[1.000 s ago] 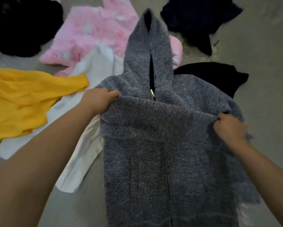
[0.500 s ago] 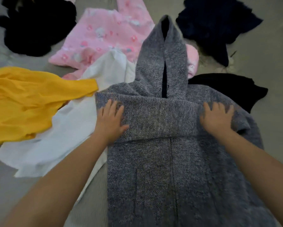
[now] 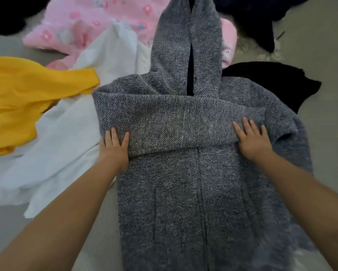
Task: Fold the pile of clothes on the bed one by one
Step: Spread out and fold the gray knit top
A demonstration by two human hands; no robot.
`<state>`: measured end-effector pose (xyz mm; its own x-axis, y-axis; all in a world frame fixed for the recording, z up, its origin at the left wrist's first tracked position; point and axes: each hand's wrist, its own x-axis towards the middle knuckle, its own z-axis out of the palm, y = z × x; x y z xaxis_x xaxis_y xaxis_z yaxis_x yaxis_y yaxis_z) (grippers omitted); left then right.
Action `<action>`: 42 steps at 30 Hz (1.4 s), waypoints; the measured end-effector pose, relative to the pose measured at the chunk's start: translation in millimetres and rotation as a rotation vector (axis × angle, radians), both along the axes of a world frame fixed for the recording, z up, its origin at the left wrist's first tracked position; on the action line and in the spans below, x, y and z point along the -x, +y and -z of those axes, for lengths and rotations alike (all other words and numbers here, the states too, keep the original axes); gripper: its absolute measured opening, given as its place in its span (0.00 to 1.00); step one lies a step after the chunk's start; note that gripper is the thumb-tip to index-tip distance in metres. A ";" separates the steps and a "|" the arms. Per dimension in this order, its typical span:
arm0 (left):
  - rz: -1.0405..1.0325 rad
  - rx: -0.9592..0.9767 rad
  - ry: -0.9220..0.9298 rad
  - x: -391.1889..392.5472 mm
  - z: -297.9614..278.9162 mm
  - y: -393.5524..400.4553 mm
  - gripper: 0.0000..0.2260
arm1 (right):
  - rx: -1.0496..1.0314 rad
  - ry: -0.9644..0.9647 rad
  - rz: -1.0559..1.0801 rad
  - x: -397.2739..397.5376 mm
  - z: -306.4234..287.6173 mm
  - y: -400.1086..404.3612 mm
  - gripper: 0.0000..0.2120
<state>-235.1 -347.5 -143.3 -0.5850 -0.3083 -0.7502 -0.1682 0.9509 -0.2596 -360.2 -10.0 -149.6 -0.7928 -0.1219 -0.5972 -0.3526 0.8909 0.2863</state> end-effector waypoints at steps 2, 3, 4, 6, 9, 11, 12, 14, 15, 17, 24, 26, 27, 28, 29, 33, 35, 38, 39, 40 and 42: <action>0.000 0.009 -0.005 4.6 -5.9 1.9 0.39 | -0.039 0.029 0.018 -2.3 -2.0 -4.3 0.27; -0.006 0.001 0.048 5.2 -8.9 5.9 0.36 | -0.034 0.046 0.040 -5.2 -4.4 -5.6 0.27; -0.014 -0.020 0.137 4.7 -11.8 12.3 0.32 | -0.003 0.062 0.070 -9.7 -7.9 -5.6 0.28; -0.006 -0.103 0.313 0.2 -16.2 33.2 0.28 | 0.137 0.109 0.121 -24.8 -16.8 0.1 0.29; 0.080 -0.286 0.407 -8.9 -16.1 78.2 0.27 | 0.418 0.287 0.197 -60.4 -30.2 28.0 0.26; 0.115 -0.381 0.425 -10.3 -12.0 109.8 0.27 | 0.483 0.385 0.364 -84.0 -34.1 59.4 0.22; 0.126 -0.418 0.438 -8.6 -9.2 125.0 0.27 | 0.458 0.406 0.464 -94.3 -34.1 76.2 0.22; 0.148 -0.471 0.455 -3.2 -2.6 155.2 0.28 | 0.381 0.409 0.660 -109.8 -32.0 111.2 0.22; 0.161 -0.482 0.446 -0.7 1.2 169.3 0.29 | 0.353 0.400 0.750 -115.5 -30.6 126.7 0.22; 0.172 -0.461 0.386 -0.7 11.6 191.1 0.31 | 0.290 0.357 0.914 -123.0 -24.0 151.3 0.21; 0.340 -0.199 0.169 -1.9 26.3 212.4 0.33 | 0.226 0.184 0.989 -118.7 -8.1 190.0 0.10; 0.343 -0.185 0.193 -1.4 21.1 212.7 0.33 | 0.204 0.173 0.943 -121.1 -9.2 198.1 0.10; 0.350 -0.172 0.226 -2.6 17.9 213.1 0.33 | 0.207 0.164 0.926 -124.7 -9.5 201.5 0.11; 0.349 -0.161 0.261 -4.7 15.5 214.4 0.33 | 0.220 0.155 0.910 -129.8 -9.0 204.4 0.13; 0.335 -0.157 0.291 -7.5 13.8 216.0 0.33 | 0.233 0.146 0.897 -135.4 -7.7 205.5 0.17; 0.311 -0.182 0.295 -24.5 18.6 230.8 0.32 | 0.254 0.205 0.773 -153.0 4.2 204.7 0.13; 0.299 -0.187 0.273 -34.1 26.8 241.3 0.32 | 0.275 0.232 0.752 -153.8 10.2 206.7 0.07; 0.253 -0.173 0.257 -46.3 36.9 254.5 0.31 | 0.328 0.233 0.756 -149.9 15.0 212.1 0.07; 0.239 -0.169 0.253 -49.0 38.9 257.5 0.31 | 0.352 0.244 0.764 -149.0 13.5 214.2 0.08; 0.228 -0.165 0.248 -50.2 39.7 259.9 0.31 | 0.381 0.271 0.789 -147.6 10.1 218.1 0.09; 0.217 -0.154 0.231 -49.4 37.8 262.5 0.31 | 0.430 0.375 0.883 -139.8 -5.3 233.2 0.11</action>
